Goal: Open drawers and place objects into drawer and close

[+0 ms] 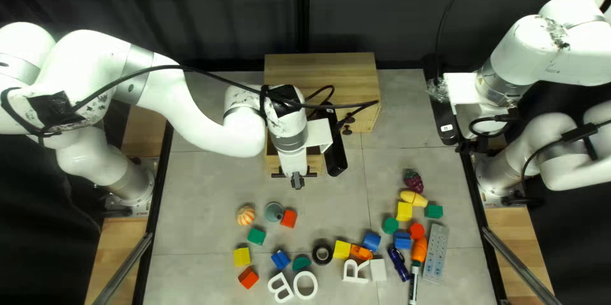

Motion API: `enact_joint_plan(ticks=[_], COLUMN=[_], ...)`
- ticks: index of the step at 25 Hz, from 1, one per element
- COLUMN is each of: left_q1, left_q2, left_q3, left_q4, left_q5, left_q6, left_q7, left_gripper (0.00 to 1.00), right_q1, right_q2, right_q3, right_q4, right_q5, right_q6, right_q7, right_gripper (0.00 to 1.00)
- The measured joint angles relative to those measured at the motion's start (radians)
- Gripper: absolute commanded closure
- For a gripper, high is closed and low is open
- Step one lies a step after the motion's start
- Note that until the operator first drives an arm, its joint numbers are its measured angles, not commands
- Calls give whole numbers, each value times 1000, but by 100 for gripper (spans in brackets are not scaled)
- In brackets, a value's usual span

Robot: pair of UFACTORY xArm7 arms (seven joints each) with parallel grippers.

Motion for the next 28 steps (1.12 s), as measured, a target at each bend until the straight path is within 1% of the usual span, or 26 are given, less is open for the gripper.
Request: enact_joint_plan(ticks=[5, 10, 13, 17, 21, 28], left_q1=[-23, -34, -33, -27, -21, -8], left_q2=[-46, -47, -49, -87, -98, -101], left_q3=[-36, -57, -57, -44, -34, -9], left_q4=[-51, -56, -63, -117, -153, -205], left_q5=[114, 161, 160, 130, 107, 77], left_q6=[40, 136, 186, 206, 185, 102], left_q7=[-4, -19, -23, -22, -24, 12], left_gripper=[0, 0, 0, 0, 0, 0], right_q1=[0, 0, 0, 0, 0, 0], right_q2=[0, 0, 0, 0, 0, 0], right_q3=[0, 0, 0, 0, 0, 0], right_q4=[0, 0, 0, 0, 0, 0], right_q5=[0, 0, 0, 0, 0, 0], right_q6=[0, 0, 0, 0, 0, 0], right_q7=[0, 0, 0, 0, 0, 0], right_gripper=[0, 0, 0, 0, 0, 0])
